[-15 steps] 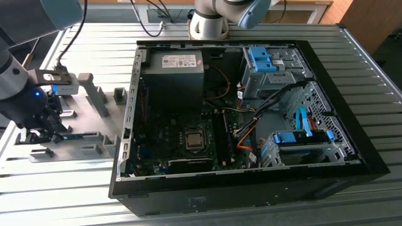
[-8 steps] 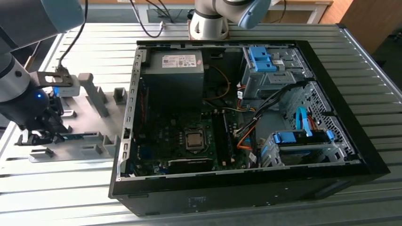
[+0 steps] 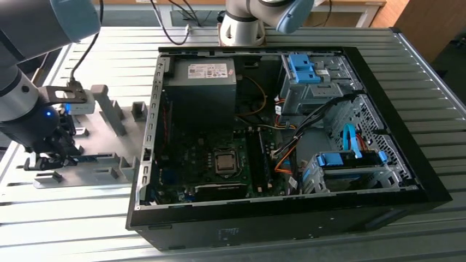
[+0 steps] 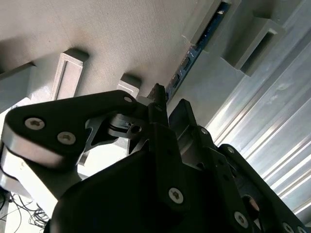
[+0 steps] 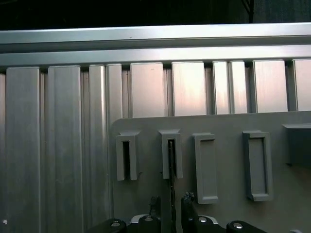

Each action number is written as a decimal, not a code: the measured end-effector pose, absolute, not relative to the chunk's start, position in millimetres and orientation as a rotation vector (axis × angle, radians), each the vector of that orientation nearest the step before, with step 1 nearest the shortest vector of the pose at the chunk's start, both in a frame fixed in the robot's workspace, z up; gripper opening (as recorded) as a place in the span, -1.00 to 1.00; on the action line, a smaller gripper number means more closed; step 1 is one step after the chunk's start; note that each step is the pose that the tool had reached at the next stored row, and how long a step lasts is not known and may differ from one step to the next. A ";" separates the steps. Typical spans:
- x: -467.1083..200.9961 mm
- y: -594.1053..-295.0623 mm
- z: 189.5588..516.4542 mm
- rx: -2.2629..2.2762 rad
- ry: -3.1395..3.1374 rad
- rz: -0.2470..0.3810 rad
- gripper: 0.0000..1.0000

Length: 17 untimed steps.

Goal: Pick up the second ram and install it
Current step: 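Pick up the second ram and move it above second insertion slot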

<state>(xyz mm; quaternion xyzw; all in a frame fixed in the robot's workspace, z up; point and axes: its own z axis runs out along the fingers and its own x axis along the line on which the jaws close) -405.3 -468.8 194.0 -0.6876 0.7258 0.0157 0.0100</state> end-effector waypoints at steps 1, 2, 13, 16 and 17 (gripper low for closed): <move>-405.4 -468.9 193.8 -2.147 2.266 0.049 -0.42; -405.4 -468.9 193.6 -2.147 2.266 0.049 -0.42; -404.9 -468.7 191.9 -2.147 2.266 0.049 -0.55; -404.9 -468.7 191.6 -2.147 2.266 0.049 -0.58; -404.9 -468.7 191.5 -2.147 2.266 0.049 -0.72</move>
